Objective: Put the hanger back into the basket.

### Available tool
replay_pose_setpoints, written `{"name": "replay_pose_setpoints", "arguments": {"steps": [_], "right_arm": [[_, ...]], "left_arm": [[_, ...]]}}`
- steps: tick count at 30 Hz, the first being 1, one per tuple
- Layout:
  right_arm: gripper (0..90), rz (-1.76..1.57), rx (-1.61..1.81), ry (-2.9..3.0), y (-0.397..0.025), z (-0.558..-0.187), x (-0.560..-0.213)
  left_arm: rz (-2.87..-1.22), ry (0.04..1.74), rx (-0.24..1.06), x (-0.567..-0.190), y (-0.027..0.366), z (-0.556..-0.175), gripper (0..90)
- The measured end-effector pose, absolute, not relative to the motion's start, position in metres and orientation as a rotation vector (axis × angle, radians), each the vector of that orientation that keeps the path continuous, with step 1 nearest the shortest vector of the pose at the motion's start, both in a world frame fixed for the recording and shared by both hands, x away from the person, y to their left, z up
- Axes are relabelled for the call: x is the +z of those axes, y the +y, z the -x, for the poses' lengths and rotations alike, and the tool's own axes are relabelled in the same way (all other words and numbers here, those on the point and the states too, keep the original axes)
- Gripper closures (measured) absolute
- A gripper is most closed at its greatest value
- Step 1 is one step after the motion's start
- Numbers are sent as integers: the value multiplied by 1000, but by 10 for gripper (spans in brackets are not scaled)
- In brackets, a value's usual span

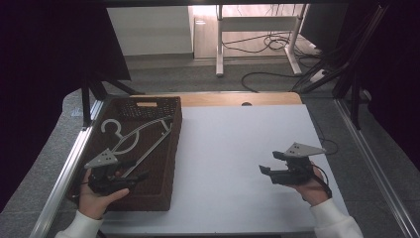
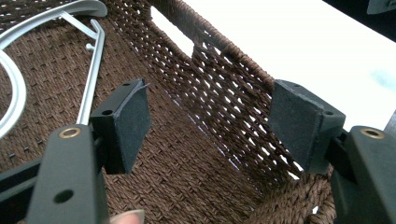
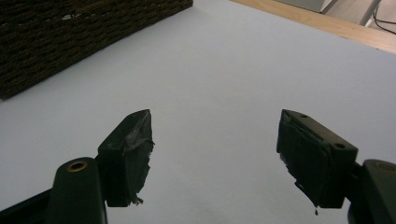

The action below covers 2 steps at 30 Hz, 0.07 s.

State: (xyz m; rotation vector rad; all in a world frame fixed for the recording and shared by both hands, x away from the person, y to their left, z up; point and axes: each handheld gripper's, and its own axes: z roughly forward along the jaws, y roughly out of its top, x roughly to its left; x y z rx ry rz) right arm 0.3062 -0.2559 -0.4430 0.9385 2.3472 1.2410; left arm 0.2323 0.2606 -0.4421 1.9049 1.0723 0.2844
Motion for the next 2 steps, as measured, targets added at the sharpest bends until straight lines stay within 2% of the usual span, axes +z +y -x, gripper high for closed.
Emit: {"name": "replay_pose_setpoints", "arguments": {"steps": [2], "right_arm": [[269,-949,1238,2342,-257,-306,-443]], "left_arm": [[-1905,1071,285,-442,260,-232,292]]}}
